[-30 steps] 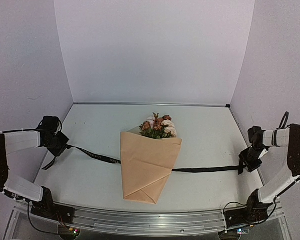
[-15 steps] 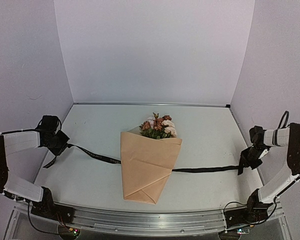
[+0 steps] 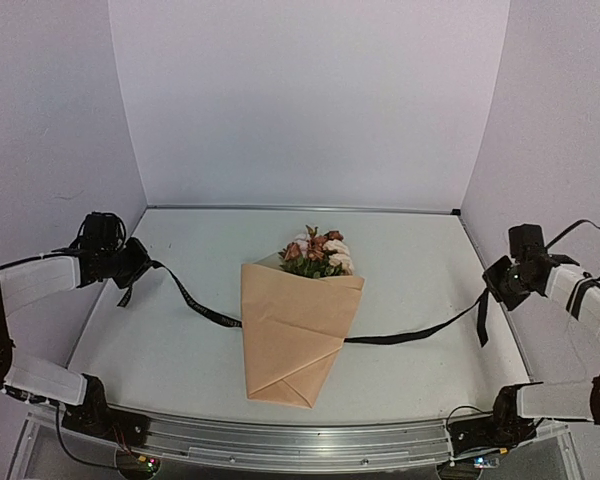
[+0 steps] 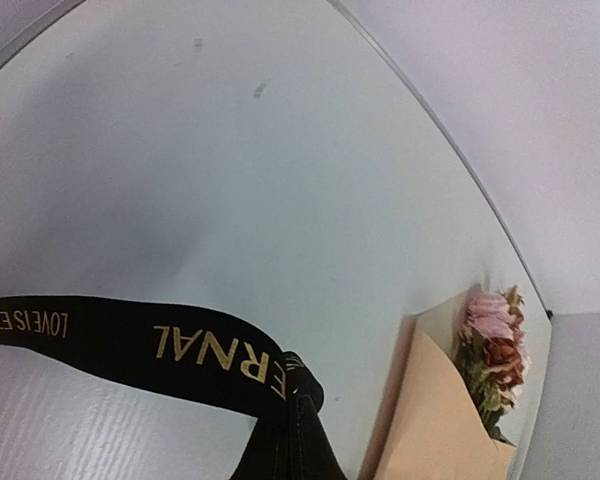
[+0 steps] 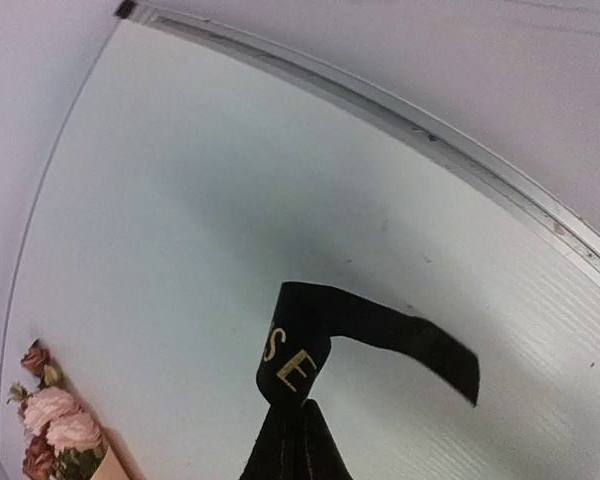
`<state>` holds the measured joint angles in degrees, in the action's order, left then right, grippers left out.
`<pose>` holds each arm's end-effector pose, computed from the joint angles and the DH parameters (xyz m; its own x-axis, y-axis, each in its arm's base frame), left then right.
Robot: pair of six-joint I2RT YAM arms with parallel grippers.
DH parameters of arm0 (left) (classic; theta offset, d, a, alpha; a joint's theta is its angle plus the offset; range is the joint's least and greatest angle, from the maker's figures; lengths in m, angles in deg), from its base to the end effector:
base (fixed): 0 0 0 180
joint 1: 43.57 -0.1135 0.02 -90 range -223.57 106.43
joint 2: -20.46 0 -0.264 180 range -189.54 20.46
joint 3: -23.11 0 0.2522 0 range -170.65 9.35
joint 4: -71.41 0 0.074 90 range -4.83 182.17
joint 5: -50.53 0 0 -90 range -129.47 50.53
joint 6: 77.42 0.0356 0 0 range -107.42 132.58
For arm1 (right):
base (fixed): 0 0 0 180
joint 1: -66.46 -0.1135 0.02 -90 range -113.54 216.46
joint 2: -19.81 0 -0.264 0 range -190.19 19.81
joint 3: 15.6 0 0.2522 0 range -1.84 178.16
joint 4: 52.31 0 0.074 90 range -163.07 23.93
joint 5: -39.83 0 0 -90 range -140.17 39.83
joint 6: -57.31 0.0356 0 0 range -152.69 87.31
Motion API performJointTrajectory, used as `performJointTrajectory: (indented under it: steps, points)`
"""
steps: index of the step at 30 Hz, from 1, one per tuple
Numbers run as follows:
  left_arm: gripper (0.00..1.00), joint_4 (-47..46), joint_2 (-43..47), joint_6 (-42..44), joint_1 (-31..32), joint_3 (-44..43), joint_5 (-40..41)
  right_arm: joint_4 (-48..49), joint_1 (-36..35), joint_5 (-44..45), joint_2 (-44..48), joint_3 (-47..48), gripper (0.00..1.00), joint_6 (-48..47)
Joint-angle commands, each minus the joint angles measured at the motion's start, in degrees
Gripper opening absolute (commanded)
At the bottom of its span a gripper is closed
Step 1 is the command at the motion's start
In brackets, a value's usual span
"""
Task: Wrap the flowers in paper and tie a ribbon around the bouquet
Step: Pick up the right side of the ribbon from the center of the board, then adjust the folded bouquet on the ribbon.
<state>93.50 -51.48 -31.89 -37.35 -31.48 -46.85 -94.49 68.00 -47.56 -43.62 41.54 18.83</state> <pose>0.2613 -0.0331 0.2198 -0.5950 -0.6340 -0.4940 -0.2954 0.7441 -0.5992 0.2251 -0.0077 0.2400 -0.4210 0.7936 -0.4392 0.6213 0.6051 0.4978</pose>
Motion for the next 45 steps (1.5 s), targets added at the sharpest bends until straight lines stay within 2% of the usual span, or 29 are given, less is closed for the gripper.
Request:
performJointTrajectory:
  steps: [1,4,7,10,14,18,22,26,34,39,45]
  points:
    - [0.0,-8.4,2.9,6.3,8.5,-4.6,-3.2,0.8,-11.3,3.5,3.9,4.8,0.0,-1.5]
    - [0.0,-13.7,4.3,8.5,13.3,-4.8,-5.6,4.9,-18.3,3.2,3.8,6.6,0.0,-1.8]
    - [0.0,-17.9,5.2,12.6,19.9,-5.2,-5.0,8.5,-24.3,0.8,-0.5,11.1,0.0,-2.6]
    - [0.0,-22.6,4.4,15.6,25.2,-5.8,-6.6,11.2,-31.6,-2.5,-10.2,19.1,0.0,-3.6]
    - [0.0,-24.8,1.8,19.3,32.1,-8.8,-6.6,13.7,-38.0,-11.4,-25.0,31.2,0.0,-1.7]
    - [0.0,-25.2,-0.8,21.6,37.1,-13.2,-5.1,17.8,-38.9,-15.3,-31.6,34.3,0.0,2.0]
    - [0.0,-24.4,-1.7,21.7,37.4,-17.0,-3.5,18.2,-38.9,-13.0,-31.3,32.0,0.0,3.0]
    - [0.0,-20.1,0.3,22.4,37.1,-19.2,3.9,17.5,-38.9,-7.8,-27.5,27.3,0.0,3.0]
    - [0.0,-11.9,5.5,23.2,35.0,-20.3,10.8,9.8,-38.7,5.2,-18.4,21.1,0.0,1.8]
    - [0.0,-6.1,7.1,20.6,30.3,-19.0,12.3,4.8,-38.5,11.3,-12.8,17.8,0.0,2.4]
    - [0.0,2.4,8.3,16.9,25.1,-18.4,14.3,0.3,-38.5,14.4,-6.5,12.0,0.0,5.2]
